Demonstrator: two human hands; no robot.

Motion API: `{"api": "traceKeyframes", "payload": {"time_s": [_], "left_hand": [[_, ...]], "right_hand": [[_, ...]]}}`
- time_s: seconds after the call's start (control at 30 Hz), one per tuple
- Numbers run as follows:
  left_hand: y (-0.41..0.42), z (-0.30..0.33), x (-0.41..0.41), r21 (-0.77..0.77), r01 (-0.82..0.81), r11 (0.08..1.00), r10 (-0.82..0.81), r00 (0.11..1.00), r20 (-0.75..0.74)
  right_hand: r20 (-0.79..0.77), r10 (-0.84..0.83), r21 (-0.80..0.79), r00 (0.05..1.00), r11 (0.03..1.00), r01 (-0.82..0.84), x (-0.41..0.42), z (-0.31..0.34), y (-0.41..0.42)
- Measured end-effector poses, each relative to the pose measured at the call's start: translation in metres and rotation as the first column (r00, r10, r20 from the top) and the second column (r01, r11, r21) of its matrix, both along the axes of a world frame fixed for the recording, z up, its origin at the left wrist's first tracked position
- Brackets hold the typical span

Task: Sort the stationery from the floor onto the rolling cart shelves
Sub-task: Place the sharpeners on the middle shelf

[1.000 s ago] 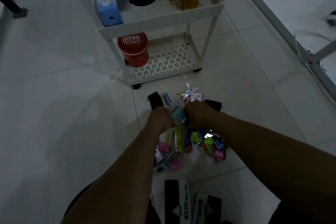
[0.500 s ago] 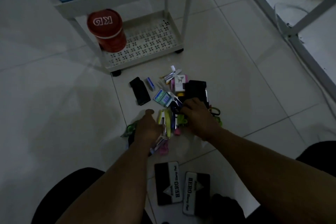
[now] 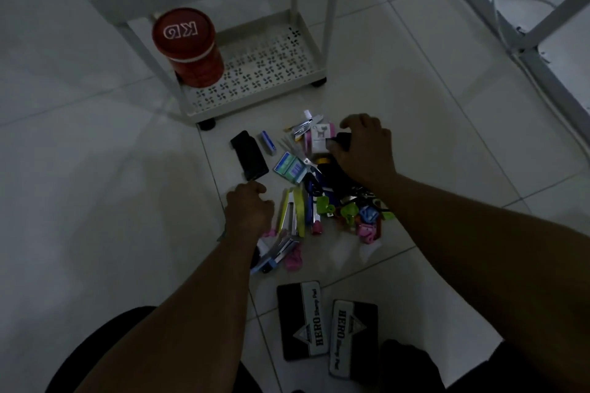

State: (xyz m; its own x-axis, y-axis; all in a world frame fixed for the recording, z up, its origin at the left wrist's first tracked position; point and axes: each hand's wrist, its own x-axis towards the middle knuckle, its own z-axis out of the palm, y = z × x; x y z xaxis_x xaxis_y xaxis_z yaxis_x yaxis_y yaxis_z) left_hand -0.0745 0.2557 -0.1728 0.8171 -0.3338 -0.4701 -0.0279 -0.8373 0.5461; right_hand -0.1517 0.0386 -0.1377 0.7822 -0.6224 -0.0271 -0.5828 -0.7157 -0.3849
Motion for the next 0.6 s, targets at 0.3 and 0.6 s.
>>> {"api": "traceKeyframes", "payload": {"time_s": [0.3, 0.6], "left_hand": [[0.038, 0.007, 0.003, 0.297, 0.120, 0.947, -0.062, 0.978, -0.197], [0.036, 0.023, -0.012, 0.369, -0.082, 0.926, 0.134, 0.984, -0.116]], "right_hand": [[-0.454, 0.257, -0.004, 0.853, 0.957, -0.291, 0.063, -0.020, -0.003], [-0.208, 0.456, 0.257, 0.865, 0.879, -0.402, 0.058, -0.004, -0.001]]}}
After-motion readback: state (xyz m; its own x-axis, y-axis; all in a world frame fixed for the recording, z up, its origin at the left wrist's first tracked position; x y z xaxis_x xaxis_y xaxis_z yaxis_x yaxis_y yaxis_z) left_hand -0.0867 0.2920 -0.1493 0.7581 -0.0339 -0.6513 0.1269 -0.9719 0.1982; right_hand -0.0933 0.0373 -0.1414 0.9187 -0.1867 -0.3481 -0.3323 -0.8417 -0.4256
